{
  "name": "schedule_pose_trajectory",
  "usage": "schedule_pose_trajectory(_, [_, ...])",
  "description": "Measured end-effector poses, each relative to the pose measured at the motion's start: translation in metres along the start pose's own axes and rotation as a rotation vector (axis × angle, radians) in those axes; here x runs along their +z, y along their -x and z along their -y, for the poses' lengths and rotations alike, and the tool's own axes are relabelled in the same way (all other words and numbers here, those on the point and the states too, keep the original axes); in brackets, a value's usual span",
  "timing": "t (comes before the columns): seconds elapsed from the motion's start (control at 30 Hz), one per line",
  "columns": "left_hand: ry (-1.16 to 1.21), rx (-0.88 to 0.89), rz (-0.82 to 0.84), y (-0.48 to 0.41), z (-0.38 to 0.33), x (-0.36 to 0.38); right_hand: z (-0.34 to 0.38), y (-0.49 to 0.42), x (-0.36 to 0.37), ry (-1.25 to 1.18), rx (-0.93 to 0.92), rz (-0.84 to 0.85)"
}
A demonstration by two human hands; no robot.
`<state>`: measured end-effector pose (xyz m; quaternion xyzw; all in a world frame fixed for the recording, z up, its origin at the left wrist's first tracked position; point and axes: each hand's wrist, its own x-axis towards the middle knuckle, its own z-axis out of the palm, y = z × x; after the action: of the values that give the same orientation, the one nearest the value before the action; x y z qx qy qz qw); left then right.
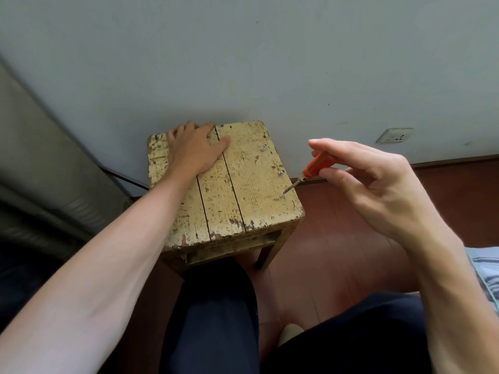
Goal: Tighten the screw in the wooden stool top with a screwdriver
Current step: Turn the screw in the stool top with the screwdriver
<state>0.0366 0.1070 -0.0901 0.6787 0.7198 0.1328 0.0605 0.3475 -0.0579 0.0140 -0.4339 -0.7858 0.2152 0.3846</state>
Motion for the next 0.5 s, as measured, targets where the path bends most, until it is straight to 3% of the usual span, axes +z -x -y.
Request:
schedule_pose_trajectory(0.3, [-0.004, -0.005, 0.006, 0.002, -0.002, -0.003, 0.0, 0.0, 0.005, -0.043, 0.061, -0.119])
schedule_pose_trajectory(0.5, [-0.001, -0.001, 0.004, 0.002, -0.002, -0.003, 0.004, -0.002, 0.013, 0.051, 0.042, -0.179])
